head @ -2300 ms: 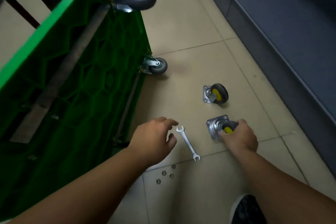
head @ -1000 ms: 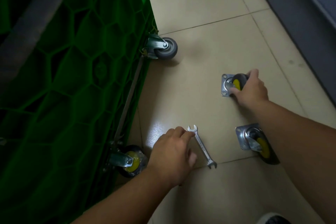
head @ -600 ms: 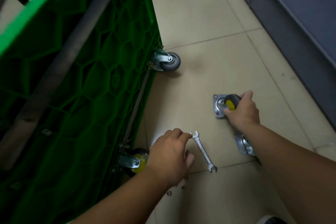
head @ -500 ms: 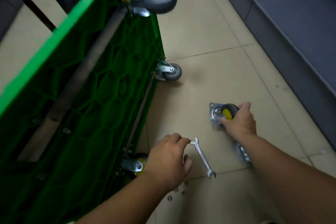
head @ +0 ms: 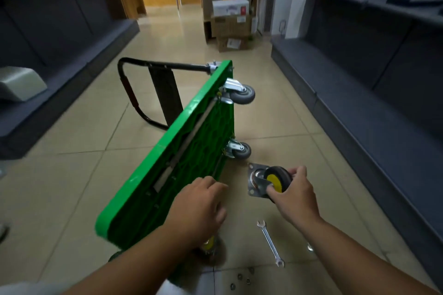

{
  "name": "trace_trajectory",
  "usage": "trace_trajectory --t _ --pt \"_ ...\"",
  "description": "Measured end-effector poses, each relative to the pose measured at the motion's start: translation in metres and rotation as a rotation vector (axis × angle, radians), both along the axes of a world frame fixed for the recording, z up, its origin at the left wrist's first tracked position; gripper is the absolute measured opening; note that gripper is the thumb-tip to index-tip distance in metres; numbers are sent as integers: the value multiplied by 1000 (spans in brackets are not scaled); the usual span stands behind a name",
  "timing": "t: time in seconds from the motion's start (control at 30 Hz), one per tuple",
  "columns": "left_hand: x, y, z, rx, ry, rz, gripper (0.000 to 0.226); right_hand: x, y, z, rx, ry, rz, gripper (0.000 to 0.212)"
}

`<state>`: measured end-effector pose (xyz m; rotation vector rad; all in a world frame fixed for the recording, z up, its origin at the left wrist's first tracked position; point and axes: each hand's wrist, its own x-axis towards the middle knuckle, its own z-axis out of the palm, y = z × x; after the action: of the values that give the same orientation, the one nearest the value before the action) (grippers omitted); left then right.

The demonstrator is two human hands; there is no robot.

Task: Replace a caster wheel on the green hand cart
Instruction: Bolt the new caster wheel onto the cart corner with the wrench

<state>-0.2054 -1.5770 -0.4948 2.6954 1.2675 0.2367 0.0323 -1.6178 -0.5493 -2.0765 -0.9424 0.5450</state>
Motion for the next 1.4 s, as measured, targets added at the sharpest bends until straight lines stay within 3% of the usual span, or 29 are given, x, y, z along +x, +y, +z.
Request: trace_trajectory --t 0.2,0.4,0.5,0.6,0.83,1.4 --pt "-56 1 49 50 -194 95 44 -31 -20 56 122 68 38 56" --pt "-112 26 75 89 -406 331 36 -76 -39 75 293 422 -99 56" --pt "-128 40 71 1 -474 435 37 -103 -42 70 314 617 -56 52" --pt "-126 54 61 -164 -583 468 37 -120 -39 62 289 691 52 38" --pt "-114 70 39 -311 -546 389 34 -154 -21 35 240 815 65 37" --pt "-103 88 26 -371 -433 365 52 -184 -9 17 206 930 89 44"
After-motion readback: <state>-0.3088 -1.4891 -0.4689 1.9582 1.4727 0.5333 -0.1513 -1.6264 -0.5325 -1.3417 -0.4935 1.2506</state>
